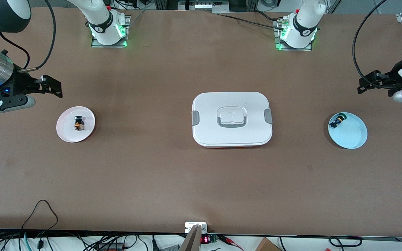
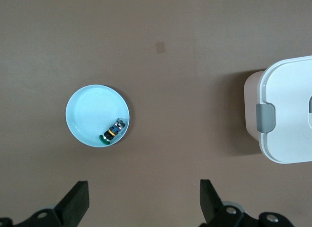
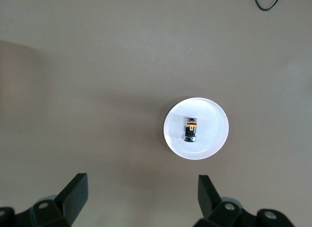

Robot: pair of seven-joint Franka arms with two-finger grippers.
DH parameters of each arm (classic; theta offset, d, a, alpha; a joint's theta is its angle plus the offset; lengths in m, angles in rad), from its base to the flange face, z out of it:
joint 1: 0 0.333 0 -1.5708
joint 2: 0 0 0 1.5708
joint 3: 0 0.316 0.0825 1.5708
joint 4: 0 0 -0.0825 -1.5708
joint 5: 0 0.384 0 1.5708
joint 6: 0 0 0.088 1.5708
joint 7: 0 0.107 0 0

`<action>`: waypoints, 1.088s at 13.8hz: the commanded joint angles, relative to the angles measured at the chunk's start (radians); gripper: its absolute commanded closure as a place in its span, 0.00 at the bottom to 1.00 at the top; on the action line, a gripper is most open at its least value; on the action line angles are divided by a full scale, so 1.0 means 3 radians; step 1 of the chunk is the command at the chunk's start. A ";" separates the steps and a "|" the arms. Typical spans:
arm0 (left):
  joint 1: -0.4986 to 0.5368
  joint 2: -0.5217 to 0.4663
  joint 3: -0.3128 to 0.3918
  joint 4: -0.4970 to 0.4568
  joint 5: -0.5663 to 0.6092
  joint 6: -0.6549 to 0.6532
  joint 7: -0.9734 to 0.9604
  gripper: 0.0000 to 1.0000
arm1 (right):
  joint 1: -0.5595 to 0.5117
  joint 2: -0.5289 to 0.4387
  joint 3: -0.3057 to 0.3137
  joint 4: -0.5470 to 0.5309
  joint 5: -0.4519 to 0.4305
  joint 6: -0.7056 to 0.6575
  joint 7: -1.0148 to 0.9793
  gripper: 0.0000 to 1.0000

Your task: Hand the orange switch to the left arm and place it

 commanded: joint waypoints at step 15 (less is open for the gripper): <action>-0.0021 -0.0046 0.0002 -0.0012 0.0064 -0.0031 -0.0021 0.00 | 0.0007 0.0020 0.0001 0.0081 0.0040 -0.0063 0.0083 0.00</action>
